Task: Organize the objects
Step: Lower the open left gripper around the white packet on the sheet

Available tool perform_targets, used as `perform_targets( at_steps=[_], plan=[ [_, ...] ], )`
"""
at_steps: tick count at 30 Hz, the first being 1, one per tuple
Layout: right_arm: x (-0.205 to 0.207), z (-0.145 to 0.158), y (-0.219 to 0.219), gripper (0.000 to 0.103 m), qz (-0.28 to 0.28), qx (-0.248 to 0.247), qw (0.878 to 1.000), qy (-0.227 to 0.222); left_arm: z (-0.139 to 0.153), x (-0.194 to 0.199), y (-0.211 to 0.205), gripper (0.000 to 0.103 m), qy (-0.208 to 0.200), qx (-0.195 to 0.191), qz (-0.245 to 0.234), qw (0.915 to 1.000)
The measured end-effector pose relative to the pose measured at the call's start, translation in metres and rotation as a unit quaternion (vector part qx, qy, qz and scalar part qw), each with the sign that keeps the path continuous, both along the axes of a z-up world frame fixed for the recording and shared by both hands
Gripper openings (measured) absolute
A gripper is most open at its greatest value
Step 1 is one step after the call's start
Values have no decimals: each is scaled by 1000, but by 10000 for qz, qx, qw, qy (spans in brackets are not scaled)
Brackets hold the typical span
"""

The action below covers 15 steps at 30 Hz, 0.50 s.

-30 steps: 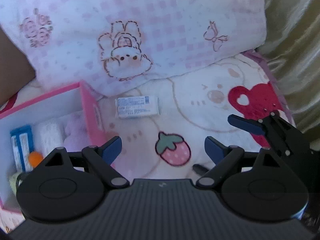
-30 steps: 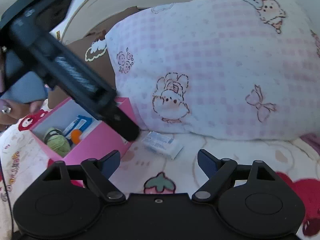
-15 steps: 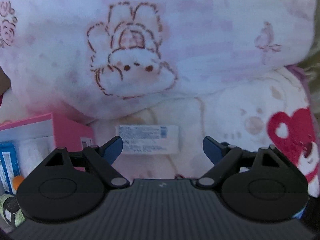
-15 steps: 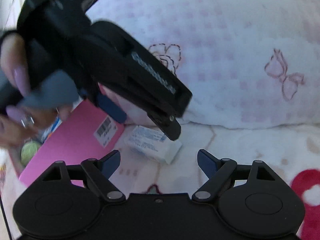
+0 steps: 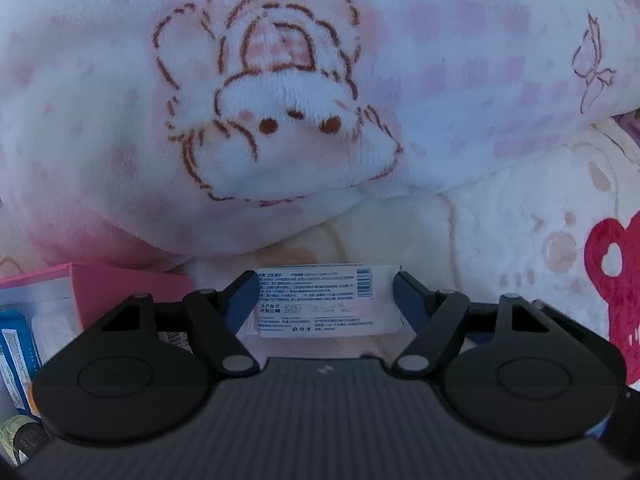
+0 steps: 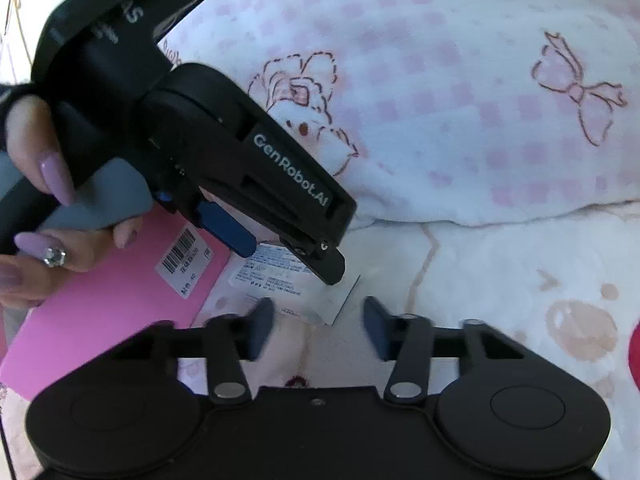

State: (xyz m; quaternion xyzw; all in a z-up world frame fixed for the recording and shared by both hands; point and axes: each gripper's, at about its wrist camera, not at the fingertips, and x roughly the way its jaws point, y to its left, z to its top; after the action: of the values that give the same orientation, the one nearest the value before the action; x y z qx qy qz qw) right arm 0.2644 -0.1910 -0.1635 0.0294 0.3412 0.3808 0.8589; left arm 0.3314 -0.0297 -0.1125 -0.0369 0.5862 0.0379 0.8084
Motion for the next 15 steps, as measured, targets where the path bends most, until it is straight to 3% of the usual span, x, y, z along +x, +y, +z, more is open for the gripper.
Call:
perform_targets(
  at_steps=[2, 11, 15],
  plan=[
    [-2, -4, 3, 33, 107, -75, 9999, 21, 0, 0, -1, 74, 10, 15, 24, 10000],
    [-5, -10, 14, 34, 36, -279, 9995, -123, -7, 5, 1, 75, 91, -39, 230, 9997],
    [-9, -11, 13, 36, 92, -311, 9993, -203, -5, -2, -1, 73, 37, -22, 101, 9999]
  ],
)
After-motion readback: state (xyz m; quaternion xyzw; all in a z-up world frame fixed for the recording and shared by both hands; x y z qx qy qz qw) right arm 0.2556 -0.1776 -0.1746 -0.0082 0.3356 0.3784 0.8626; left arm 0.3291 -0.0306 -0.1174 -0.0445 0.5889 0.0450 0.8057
